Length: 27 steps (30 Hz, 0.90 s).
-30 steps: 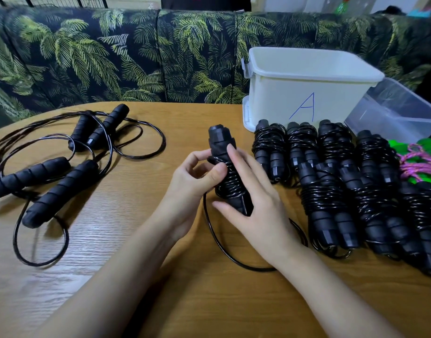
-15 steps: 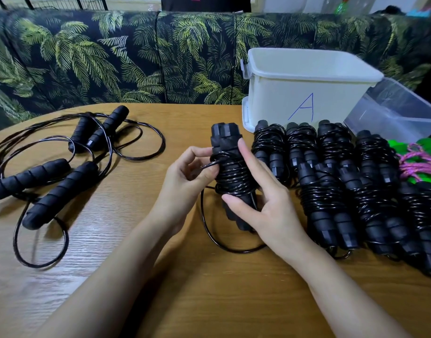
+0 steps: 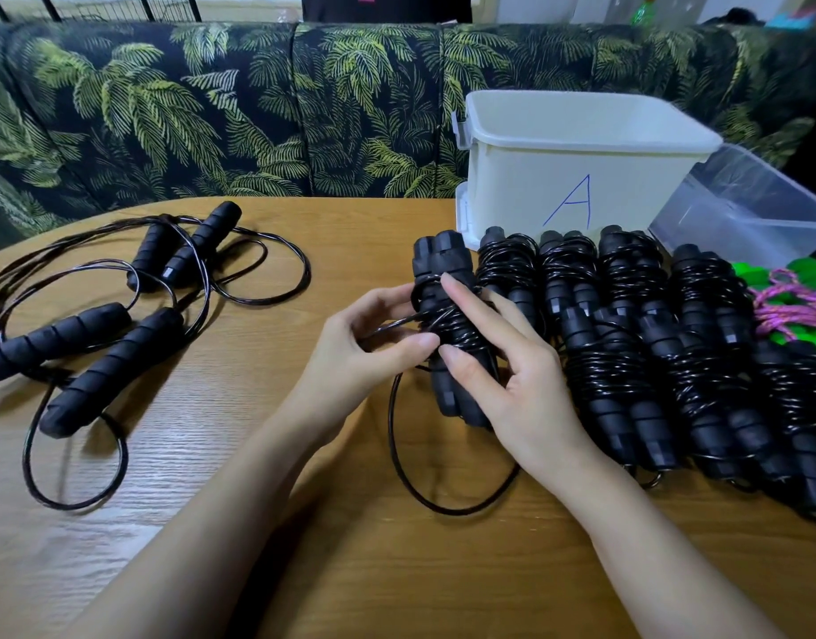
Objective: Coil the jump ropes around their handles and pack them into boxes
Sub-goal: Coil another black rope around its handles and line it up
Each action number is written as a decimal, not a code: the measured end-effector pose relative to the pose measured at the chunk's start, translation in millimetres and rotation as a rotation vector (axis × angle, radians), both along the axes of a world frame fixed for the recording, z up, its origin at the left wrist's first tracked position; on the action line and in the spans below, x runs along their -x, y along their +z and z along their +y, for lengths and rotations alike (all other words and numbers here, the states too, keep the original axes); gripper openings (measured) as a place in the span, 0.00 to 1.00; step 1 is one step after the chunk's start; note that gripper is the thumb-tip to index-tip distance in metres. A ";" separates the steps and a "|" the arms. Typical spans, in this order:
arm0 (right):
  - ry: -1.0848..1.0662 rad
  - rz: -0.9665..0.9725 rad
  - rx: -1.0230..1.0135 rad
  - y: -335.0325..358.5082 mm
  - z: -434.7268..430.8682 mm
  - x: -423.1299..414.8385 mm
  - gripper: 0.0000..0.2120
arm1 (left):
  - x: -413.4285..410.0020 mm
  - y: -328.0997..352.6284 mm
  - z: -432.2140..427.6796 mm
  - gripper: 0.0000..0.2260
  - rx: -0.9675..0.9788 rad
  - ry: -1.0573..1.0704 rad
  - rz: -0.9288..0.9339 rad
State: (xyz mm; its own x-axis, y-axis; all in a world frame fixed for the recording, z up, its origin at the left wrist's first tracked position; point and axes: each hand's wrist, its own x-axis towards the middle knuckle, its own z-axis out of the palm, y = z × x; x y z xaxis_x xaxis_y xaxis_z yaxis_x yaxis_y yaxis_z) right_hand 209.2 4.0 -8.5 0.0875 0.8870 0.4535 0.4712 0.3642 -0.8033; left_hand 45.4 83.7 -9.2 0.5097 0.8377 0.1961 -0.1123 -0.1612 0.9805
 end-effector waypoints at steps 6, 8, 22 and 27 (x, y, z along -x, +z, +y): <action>-0.044 -0.141 0.066 -6.0 -0.5 -2.4 0.26 | 2.4 1.8 2.5 0.28 -0.192 0.059 0.188; -0.042 -0.154 0.098 -7.5 -0.3 -2.8 0.28 | 2.7 0.9 3.0 0.26 -0.211 0.068 0.218; 0.062 -0.012 0.023 2.6 -1.2 0.3 0.25 | 0.0 2.8 1.1 0.14 -0.044 0.150 0.065; 0.130 0.117 0.012 5.9 -3.8 6.6 0.23 | 1.4 5.7 2.5 0.18 0.177 0.096 0.003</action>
